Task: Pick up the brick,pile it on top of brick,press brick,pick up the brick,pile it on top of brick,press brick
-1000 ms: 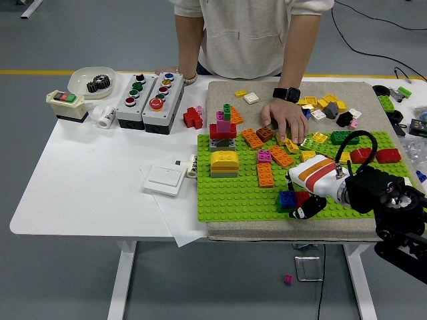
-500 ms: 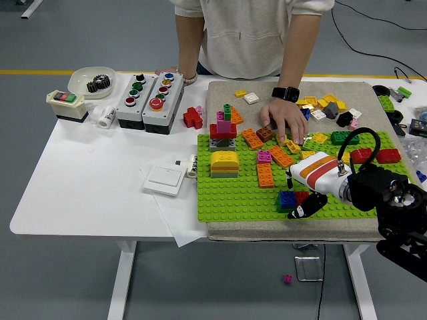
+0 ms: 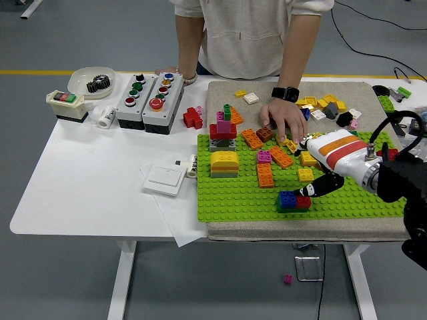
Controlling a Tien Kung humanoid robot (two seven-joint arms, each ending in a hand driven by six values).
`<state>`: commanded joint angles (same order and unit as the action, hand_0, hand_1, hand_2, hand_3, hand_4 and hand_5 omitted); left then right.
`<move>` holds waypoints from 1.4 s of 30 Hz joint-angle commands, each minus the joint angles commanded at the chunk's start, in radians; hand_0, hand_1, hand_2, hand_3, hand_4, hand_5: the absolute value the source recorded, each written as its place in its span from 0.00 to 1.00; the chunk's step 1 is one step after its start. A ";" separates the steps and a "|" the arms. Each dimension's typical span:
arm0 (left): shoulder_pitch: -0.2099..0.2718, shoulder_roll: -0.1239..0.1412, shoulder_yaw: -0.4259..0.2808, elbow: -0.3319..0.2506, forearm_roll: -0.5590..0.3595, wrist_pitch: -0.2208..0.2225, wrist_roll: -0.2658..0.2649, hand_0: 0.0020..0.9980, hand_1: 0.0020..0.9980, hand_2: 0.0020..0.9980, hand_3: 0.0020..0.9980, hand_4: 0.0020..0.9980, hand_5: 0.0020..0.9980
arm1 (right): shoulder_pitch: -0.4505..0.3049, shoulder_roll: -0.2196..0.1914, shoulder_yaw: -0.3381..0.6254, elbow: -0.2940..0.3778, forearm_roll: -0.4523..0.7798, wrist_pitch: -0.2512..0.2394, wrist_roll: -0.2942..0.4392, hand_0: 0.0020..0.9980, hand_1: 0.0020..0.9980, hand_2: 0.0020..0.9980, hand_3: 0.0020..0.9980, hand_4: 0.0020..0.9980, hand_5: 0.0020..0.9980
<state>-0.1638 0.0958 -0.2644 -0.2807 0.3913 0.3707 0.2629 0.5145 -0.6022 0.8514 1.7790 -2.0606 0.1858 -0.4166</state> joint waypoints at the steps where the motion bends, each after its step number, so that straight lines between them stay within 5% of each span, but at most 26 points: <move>1: 0.000 0.000 0.000 0.000 0.000 0.000 0.000 0.76 0.72 0.73 0.59 0.64 0.66 | -0.004 -0.001 0.008 0.000 0.001 -0.015 -0.001 0.26 0.19 0.25 0.60 1.00 0.55; 4: 0.001 -0.001 0.001 0.001 0.000 0.000 -0.002 0.76 0.72 0.73 0.59 0.64 0.66 | -0.059 -0.012 0.089 0.000 0.057 -0.144 0.030 0.26 0.19 0.25 0.60 1.00 0.55; 5: 0.003 -0.001 0.001 0.001 -0.002 0.001 -0.003 0.76 0.73 0.73 0.59 0.64 0.66 | -0.073 -0.014 0.105 0.000 0.078 -0.179 0.046 0.41 0.51 0.55 0.61 0.91 0.57; 10: 0.010 -0.005 0.001 0.002 0.000 0.004 -0.003 0.76 0.73 0.73 0.59 0.64 0.66 | -0.130 -0.016 0.135 0.000 0.188 -0.348 0.134 0.41 0.51 0.55 0.61 0.91 0.57; 11: 0.011 -0.007 0.000 0.002 0.002 0.004 -0.002 0.76 0.72 0.73 0.59 0.64 0.66 | -0.136 -0.017 0.129 0.000 0.202 -0.366 0.147 0.68 0.69 0.72 0.62 0.82 0.57; 12: 0.012 -0.008 0.000 0.003 0.003 0.004 -0.002 0.76 0.72 0.73 0.59 0.64 0.66 | -0.142 -0.018 0.122 0.000 0.212 -0.372 0.162 0.68 0.69 0.72 0.62 0.82 0.57; 28: 0.025 -0.013 -0.008 0.002 0.021 0.004 0.003 0.76 0.73 0.73 0.59 0.64 0.66 | -0.226 -0.021 0.091 0.000 0.057 -0.292 0.423 0.73 0.70 0.74 0.58 0.75 0.55; 42: 0.030 -0.017 -0.018 0.000 0.041 0.001 0.010 0.76 0.72 0.72 0.59 0.64 0.66 | -0.257 -0.028 0.027 0.000 0.004 -0.271 0.486 0.72 0.68 0.71 0.55 0.73 0.54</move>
<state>-0.1335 0.0790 -0.2825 -0.2806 0.4323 0.3720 0.2724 0.2572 -0.6305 0.8787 1.7790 -2.0561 -0.0851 0.0696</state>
